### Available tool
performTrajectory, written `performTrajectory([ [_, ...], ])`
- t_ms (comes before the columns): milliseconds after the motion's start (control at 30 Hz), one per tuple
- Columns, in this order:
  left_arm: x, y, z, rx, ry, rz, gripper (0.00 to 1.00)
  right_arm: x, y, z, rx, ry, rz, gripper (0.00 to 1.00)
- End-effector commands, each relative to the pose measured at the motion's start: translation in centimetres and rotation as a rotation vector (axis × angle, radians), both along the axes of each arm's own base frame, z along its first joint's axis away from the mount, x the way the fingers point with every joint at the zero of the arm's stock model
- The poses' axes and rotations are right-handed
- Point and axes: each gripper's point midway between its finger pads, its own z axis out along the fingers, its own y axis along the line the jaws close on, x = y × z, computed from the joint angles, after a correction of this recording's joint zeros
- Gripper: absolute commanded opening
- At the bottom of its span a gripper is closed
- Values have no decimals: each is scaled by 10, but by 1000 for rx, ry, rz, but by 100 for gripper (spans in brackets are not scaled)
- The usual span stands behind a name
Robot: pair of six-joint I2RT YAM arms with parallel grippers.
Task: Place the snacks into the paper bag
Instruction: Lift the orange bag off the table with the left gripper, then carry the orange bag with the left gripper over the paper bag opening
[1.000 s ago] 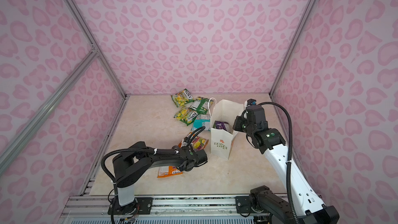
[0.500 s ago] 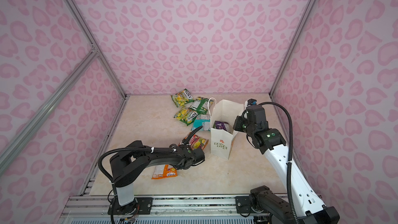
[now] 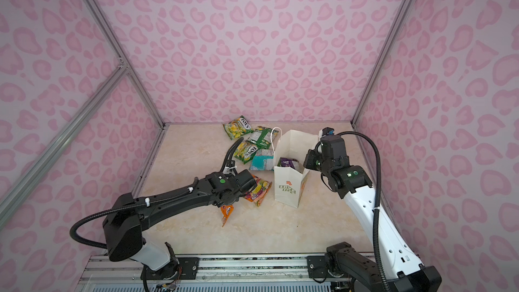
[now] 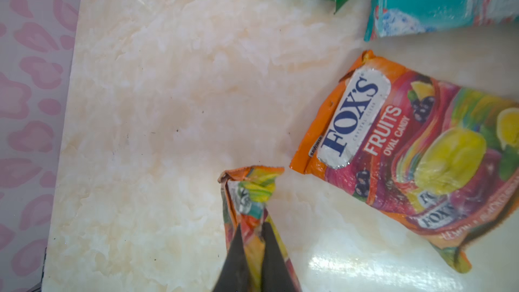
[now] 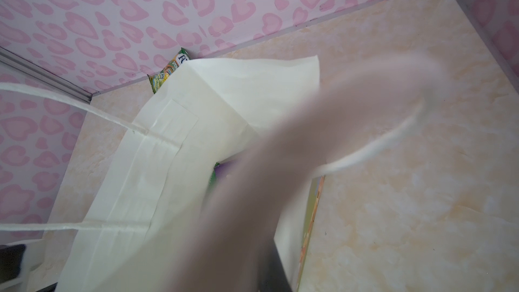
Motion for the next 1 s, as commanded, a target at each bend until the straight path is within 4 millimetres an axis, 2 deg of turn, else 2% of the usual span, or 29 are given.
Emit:
performTrajectory([
  [0, 4, 8, 26, -44, -39, -10, 3, 2, 0, 3, 4, -8, -5, 0],
  [133, 9, 11, 54, -179, -68, -26, 3, 2, -2, 2, 1, -8, -15, 0],
  [233, 11, 5, 83, -271, -108, -84, 3, 1, -3, 2, -2, -5, -24, 0],
  [300, 11, -3, 108, -331, -148, -136, 3, 1, -4, 3, -1, -8, -31, 0],
  [400, 10, -17, 161, -451, -231, -225, 3, 1, -5, 6, 4, -10, -36, 0],
  [500, 5, -27, 205, -545, -301, -302, 3, 0, -6, 8, 3, -13, -43, 0],
  [567, 2, -34, 229, -604, -338, -355, 3, 0, -6, 7, 4, -11, -46, 0],
  [767, -13, -68, 296, -808, -412, -539, 3, -2, -8, 8, 0, -12, -53, 0],
  [967, -20, -112, 341, -946, -425, -709, 3, -3, -8, 3, 6, -3, -54, 0],
])
